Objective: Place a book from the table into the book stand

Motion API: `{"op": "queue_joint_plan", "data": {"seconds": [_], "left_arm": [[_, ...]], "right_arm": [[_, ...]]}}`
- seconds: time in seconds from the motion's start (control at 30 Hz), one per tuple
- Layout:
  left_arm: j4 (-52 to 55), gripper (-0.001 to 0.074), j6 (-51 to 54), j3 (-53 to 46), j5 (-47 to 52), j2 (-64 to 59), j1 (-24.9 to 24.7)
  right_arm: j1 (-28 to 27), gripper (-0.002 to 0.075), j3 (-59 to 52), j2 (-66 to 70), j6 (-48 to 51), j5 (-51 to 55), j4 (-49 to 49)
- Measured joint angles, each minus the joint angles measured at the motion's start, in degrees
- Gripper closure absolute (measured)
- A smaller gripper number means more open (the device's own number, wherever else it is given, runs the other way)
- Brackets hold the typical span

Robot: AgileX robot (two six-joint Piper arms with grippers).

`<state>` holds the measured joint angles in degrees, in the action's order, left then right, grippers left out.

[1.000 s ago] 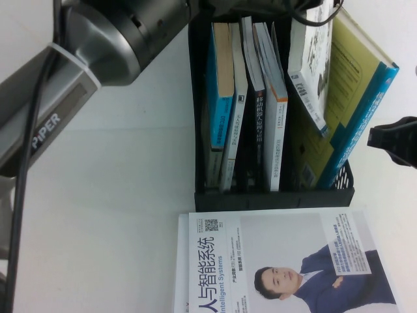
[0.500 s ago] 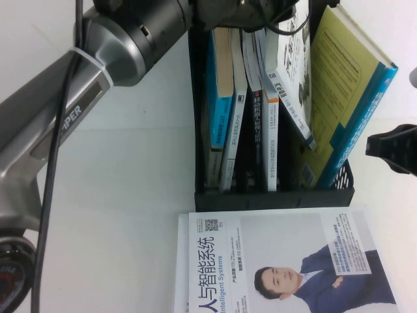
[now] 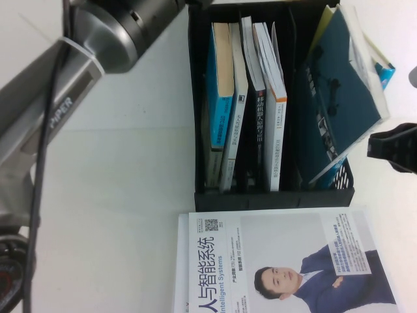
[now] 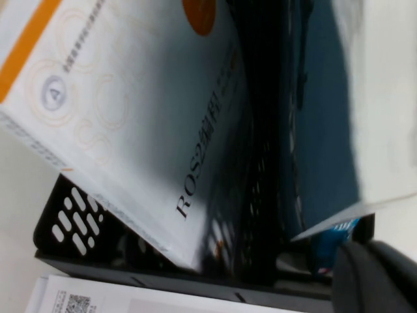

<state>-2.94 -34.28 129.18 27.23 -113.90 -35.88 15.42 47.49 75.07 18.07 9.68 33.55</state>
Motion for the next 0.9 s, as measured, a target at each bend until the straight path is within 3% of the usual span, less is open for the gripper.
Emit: {"op": "queue_joint_plan", "data": {"seconds": [0.13, 0.2, 0.3, 0.53, 0.9], "left_arm": [[-0.11, 0.0429, 6.40, 3.83, 5.65, 2.02, 0.00], [0.31, 0.0578, 11.13, 5.35, 9.75, 4.24, 0.00], [1.49, 0.0687, 17.27, 6.26, 15.74, 8.69, 0.00], [2.15, 0.0732, 25.37, 6.70, 28.89, 18.01, 0.00], [2.15, 0.0734, 27.82, 6.85, 41.16, 30.01, 0.00]], "right_arm": [[0.00, 0.0731, 0.00, -2.74, 3.14, 0.25, 0.00], [0.00, 0.0731, 0.00, -4.99, 4.33, 0.25, 0.00], [0.00, 0.0731, 0.00, -8.52, 6.42, 0.25, 0.00], [0.00, 0.0731, 0.00, -11.63, 7.14, 4.50, 0.00], [0.00, 0.0731, 5.15, 5.37, 14.39, 5.14, 3.57]]}}
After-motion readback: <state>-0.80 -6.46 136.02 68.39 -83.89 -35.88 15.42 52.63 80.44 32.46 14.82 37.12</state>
